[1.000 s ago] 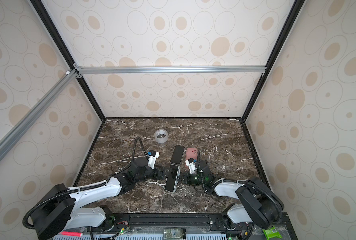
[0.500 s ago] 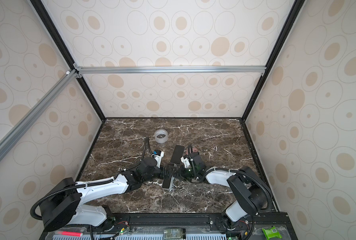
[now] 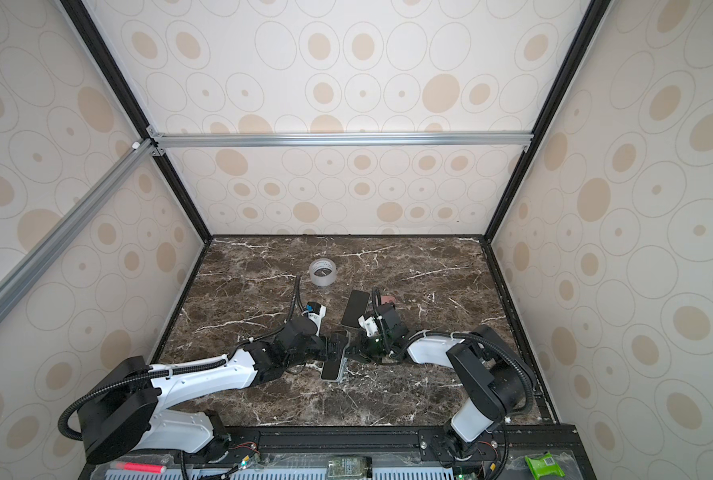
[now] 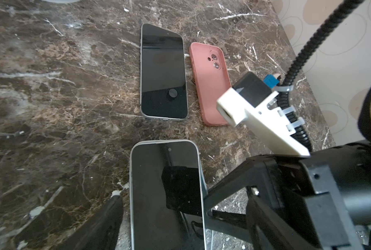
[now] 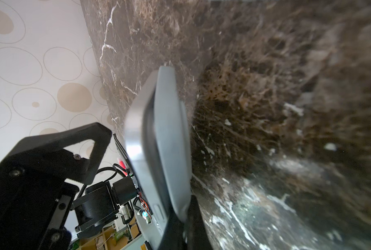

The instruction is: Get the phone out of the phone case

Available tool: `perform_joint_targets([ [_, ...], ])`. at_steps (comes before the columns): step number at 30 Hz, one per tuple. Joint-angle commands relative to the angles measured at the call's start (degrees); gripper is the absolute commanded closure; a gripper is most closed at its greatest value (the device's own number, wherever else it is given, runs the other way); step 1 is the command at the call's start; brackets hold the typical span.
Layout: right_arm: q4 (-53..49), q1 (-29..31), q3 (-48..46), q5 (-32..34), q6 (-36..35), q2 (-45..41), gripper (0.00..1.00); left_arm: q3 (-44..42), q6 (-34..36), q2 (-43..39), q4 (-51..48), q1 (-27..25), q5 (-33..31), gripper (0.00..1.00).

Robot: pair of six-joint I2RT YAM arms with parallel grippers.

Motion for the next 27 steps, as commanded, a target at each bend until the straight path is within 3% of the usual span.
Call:
perform_joint_targets([
  [1, 1.1, 0.3, 0.2, -0.8, -0.3, -1.0, 1.00, 2.6, 0.7, 1.7, -3.6, -0.9, -0.5, 0.11],
  [6, -0.9, 0.4, 0.4, 0.1, -1.3, -2.0, 1.00, 3.8, 1.0, 2.2, -9.2, -1.5, -2.1, 0.08],
  [13, -0.7, 0.5, 1.0, -0.3, -1.5, -1.4, 1.00, 3.8, 1.2, 3.6, -9.3, -2.6, -1.2, 0.07],
  [27, -1.0, 0.8, 1.1, -0.5, -1.9, -1.7, 1.00, 6.0, 0.7, 7.5, -11.0, -2.6, -3.5, 0.15],
])
